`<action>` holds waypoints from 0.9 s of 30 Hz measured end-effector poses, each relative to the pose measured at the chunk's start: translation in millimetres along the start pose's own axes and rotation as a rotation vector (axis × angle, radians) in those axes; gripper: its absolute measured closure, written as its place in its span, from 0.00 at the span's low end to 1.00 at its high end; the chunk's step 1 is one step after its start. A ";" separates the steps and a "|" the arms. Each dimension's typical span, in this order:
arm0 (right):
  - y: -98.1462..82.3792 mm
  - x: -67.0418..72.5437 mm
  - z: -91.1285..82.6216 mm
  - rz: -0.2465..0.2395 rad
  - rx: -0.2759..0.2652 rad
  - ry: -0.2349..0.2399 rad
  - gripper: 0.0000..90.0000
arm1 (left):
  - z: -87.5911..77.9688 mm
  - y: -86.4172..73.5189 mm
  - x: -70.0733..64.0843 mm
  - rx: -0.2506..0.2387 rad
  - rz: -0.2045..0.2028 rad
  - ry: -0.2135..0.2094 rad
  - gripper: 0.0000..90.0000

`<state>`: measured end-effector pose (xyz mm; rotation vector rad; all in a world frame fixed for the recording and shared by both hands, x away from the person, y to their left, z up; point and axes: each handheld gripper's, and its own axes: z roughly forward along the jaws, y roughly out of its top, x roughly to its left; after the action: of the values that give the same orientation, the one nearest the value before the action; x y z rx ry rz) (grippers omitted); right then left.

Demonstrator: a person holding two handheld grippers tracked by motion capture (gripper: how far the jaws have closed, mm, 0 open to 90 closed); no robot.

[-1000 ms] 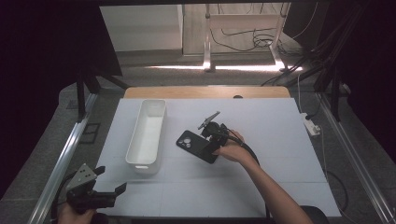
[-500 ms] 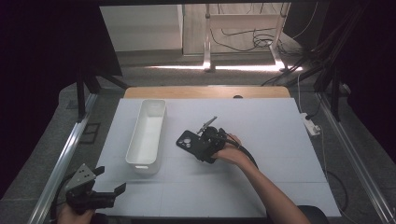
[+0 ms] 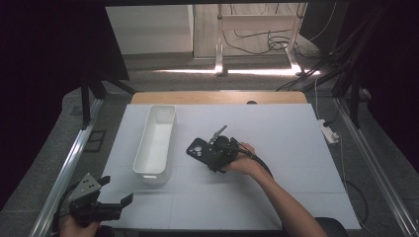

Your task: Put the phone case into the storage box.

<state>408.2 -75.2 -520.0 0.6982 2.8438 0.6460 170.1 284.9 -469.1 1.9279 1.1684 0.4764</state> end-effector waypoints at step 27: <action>-0.7 7.5 -24.8 0.043 -0.055 0.011 0.17 | 1.8 2.3 -1.4 0.018 0.009 0.016 0.00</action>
<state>395.5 -81.5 -498.3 0.7511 2.8164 0.7336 171.9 282.4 -468.3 1.9485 1.1788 0.4889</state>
